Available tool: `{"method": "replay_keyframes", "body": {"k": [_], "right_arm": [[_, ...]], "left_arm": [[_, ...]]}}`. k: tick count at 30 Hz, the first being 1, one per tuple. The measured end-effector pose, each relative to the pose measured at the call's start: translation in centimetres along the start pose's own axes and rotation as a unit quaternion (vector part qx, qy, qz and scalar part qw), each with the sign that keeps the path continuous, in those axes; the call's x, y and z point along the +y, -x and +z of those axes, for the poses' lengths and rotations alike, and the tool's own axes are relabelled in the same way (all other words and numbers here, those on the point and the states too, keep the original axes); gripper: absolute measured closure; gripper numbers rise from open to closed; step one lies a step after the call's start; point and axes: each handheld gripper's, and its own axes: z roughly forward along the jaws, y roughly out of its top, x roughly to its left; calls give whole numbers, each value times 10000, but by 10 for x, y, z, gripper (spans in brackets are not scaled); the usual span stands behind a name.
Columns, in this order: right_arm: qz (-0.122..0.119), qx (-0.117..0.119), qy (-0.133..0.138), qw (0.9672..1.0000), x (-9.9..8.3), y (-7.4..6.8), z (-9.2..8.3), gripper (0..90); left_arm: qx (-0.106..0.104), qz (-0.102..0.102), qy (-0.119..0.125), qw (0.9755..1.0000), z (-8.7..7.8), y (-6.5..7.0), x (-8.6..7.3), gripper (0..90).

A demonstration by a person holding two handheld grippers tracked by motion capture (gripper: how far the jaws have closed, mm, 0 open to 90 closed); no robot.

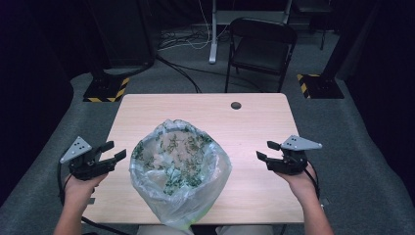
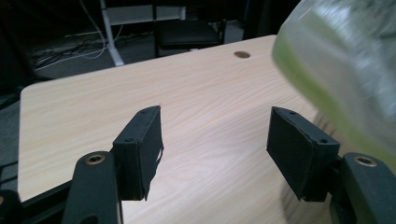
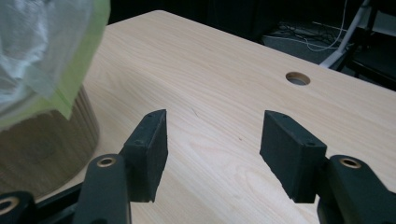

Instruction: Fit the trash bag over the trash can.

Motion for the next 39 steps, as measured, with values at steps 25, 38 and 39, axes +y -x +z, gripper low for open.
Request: {"method": "replay_keyframes", "body": {"k": [25, 38, 39], "right_arm": [[-70, -24, -386, 9992, -56, -1, 28, 398], [15, -150, -689, 9975, -83, 20, 21, 395], [25, -154, -726, 9972, -86, 22, 20, 395]], "left_arm": [[142, -169, -577, 9981, 34, -10, -64, 350], [24, -131, -1123, 9936, 58, -11, -72, 339], [10, -112, -1187, 9929, 60, -11, -72, 339]]}}
